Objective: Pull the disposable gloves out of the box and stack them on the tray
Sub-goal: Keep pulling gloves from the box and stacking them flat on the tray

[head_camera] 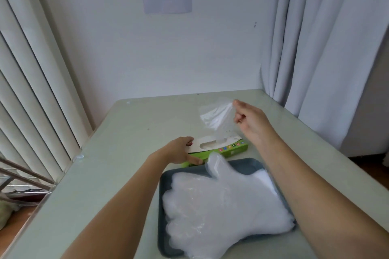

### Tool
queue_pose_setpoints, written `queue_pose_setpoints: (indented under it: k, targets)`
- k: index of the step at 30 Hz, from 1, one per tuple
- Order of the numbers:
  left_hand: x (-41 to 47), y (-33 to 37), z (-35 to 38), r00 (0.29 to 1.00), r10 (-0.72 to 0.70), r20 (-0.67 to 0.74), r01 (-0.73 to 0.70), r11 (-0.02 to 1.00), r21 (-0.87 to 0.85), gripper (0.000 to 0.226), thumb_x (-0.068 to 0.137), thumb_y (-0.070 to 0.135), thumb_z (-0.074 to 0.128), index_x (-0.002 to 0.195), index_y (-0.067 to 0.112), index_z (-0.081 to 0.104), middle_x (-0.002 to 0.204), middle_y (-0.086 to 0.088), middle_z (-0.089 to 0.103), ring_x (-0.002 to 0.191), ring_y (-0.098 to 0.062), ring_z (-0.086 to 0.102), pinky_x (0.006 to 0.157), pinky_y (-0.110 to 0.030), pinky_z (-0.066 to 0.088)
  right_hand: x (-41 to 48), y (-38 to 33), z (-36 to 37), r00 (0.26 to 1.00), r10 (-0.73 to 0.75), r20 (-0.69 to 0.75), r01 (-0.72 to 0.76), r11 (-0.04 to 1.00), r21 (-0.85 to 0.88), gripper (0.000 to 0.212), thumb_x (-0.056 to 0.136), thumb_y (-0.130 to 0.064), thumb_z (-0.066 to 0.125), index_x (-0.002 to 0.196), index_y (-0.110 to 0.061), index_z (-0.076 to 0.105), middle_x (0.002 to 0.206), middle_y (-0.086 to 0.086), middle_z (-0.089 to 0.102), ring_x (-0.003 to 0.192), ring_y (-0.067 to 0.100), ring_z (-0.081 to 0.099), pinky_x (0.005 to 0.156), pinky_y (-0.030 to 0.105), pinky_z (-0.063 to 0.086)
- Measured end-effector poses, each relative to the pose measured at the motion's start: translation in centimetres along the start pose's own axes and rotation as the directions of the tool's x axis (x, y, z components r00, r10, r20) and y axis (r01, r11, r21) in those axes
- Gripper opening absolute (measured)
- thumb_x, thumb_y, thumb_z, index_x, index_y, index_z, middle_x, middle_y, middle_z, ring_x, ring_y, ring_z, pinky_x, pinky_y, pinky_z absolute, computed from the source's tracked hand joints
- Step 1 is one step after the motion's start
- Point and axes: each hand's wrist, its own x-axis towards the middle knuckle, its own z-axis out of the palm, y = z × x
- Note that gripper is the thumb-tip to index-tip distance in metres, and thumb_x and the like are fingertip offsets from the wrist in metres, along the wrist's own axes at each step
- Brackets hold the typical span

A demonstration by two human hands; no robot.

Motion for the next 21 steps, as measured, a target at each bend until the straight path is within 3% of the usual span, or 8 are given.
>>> queue_pose_setpoints:
  k: [4,7,10,13,15,18,20,21]
  targets:
    - [-0.7,0.7,-1.3,0.997,-0.008,0.074,0.003,0.998,0.068,0.097,0.076,0.048,0.076,0.152,0.020,0.023,0.153,0.002,0.034,0.136,-0.021,0.037,0.109,-0.030,0.028,-1.6,-4.0,0.4,0.998,-0.016,0.064,0.006,0.987,0.161,0.021,0.091,-0.011,0.059,0.071,-0.014,0.053,0.053,-0.006,0.046,0.051,0.005,0.049,0.055,0.015,0.043]
    - [-2.5,2.3,-2.3,0.994,0.105,-0.006,-0.104,0.978,-0.182,0.095,0.075,0.058,0.072,0.152,0.026,0.024,0.156,0.005,0.030,0.140,-0.016,0.033,0.112,-0.030,0.026,-3.3,-6.2,1.0,0.998,-0.016,0.054,0.007,0.987,0.159,0.016,0.088,-0.010,0.062,0.072,-0.012,0.060,0.053,-0.006,0.046,0.051,0.005,0.050,0.055,0.015,0.045]
    - [-5.3,4.5,-3.0,0.963,0.249,-0.105,-0.261,0.758,-0.597,0.082,0.064,0.078,0.062,0.134,0.038,0.046,0.146,0.009,0.046,0.131,-0.007,0.045,0.104,-0.029,0.036,-5.2,-7.6,1.5,0.997,-0.019,0.070,0.010,0.992,0.128,0.007,0.088,-0.009,0.063,0.080,-0.008,0.064,0.052,-0.006,0.046,0.051,0.006,0.048,0.054,0.015,0.045]
    - [-6.7,6.0,-3.2,0.965,0.191,-0.182,-0.257,0.534,-0.806,0.086,0.056,0.085,0.061,0.121,0.030,0.059,0.127,0.009,0.063,0.120,-0.011,0.058,0.105,-0.038,0.040,-7.1,-7.9,1.7,0.994,-0.053,0.096,0.048,0.998,0.045,0.008,0.088,-0.007,0.063,0.081,-0.007,0.067,0.053,-0.006,0.047,0.052,0.005,0.048,0.056,0.015,0.044]
    - [-7.7,7.1,-3.5,0.954,0.153,-0.257,-0.299,0.497,-0.814,0.072,0.061,0.077,0.068,0.111,0.025,0.068,0.118,0.006,0.068,0.113,-0.014,0.062,0.105,-0.043,0.041,-8.3,-7.8,1.8,0.993,-0.060,0.097,0.060,0.998,0.005,0.009,0.087,-0.007,0.064,0.080,-0.008,0.067,0.054,-0.005,0.048,0.054,0.006,0.047,0.057,0.016,0.044]
    - [-9.2,8.3,-3.9,0.915,0.053,-0.400,-0.379,0.454,-0.807,0.026,0.068,0.045,0.080,0.064,0.022,0.068,0.078,-0.002,0.066,0.079,-0.019,0.059,0.082,-0.033,0.042,-9.8,-7.4,1.4,0.992,-0.082,0.091,0.090,0.993,-0.080,0.009,0.088,-0.007,0.064,0.079,-0.008,0.067,0.057,-0.004,0.049,0.059,0.008,0.045,0.060,0.018,0.044]
    - [-9.9,8.8,-4.3,0.890,-0.031,-0.456,-0.385,0.484,-0.785,0.032,0.073,0.033,0.079,0.052,0.022,0.058,0.064,-0.002,0.057,0.067,-0.019,0.049,0.072,-0.032,0.037,-10.8,-7.1,1.4,0.990,-0.128,0.056,0.137,0.963,-0.233,0.003,0.087,-0.010,0.066,0.088,-0.009,0.069,0.069,-0.001,0.056,0.066,0.010,0.050,0.067,0.020,0.046]
    - [-10.2,9.1,-4.4,0.879,-0.056,-0.474,-0.389,0.493,-0.778,0.033,0.078,0.028,0.077,0.054,0.019,0.056,0.061,0.000,0.058,0.062,-0.018,0.049,0.069,-0.031,0.037,-11.6,-7.1,1.5,0.986,-0.160,0.040,0.164,0.933,-0.321,0.014,0.086,-0.015,0.069,0.098,-0.009,0.068,0.080,0.000,0.061,0.072,0.011,0.055,0.071,0.022,0.049]
